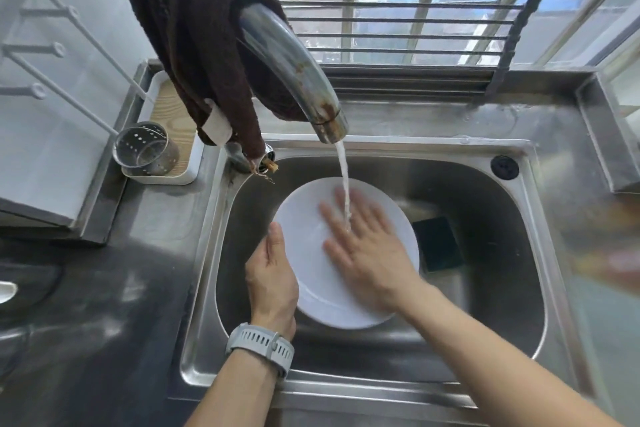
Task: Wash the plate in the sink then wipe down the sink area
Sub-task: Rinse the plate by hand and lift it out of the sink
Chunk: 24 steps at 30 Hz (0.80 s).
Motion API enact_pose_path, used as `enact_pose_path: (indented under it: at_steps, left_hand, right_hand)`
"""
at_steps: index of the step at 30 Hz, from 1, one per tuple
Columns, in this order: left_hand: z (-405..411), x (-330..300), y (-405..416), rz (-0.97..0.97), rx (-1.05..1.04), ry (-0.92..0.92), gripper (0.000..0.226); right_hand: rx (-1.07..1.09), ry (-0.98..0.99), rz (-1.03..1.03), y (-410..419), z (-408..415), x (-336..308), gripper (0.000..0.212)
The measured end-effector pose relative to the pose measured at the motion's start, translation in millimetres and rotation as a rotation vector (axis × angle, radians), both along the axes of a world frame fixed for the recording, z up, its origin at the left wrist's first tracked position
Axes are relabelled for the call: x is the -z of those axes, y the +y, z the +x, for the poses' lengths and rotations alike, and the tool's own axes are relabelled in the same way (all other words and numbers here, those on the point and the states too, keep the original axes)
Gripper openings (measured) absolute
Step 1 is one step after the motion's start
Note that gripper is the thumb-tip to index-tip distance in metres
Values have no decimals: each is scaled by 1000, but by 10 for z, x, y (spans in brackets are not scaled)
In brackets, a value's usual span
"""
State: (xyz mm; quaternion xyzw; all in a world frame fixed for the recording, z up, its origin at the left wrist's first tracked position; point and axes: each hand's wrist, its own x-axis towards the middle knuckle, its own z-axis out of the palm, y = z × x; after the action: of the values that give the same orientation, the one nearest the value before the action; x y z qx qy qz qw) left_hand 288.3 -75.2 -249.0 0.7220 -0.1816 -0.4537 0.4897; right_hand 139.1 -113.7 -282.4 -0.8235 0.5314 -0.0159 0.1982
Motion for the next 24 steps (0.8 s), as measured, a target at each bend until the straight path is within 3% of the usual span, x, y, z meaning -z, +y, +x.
enact_pose_path:
  at_steps: [2,7,11,15,20,24]
  left_hand:
    - [5,23,-16,15,15,16,31]
    - [-60,48,-66,13,17,-3,38]
    - [-101,106,-86,66,24,-1,46]
    - [-130,175,-91,125,-12,83,60]
    - [-73,179,-130,138,-79,102,53]
    - [-105,175,-203,142,-27,105,43]
  right_hand:
    - [110,79,5,-43,-93,-16,69]
    - [-220,-80,-19,159,128,-50,61]
    - [99,-47,30,-78,79,-33,65]
    - [-170,-99,-33,41,331,-88,58]
    - [189,141,-65,-92,-246,91,64]
    - [75,52,-61,365,-324,-42,68]
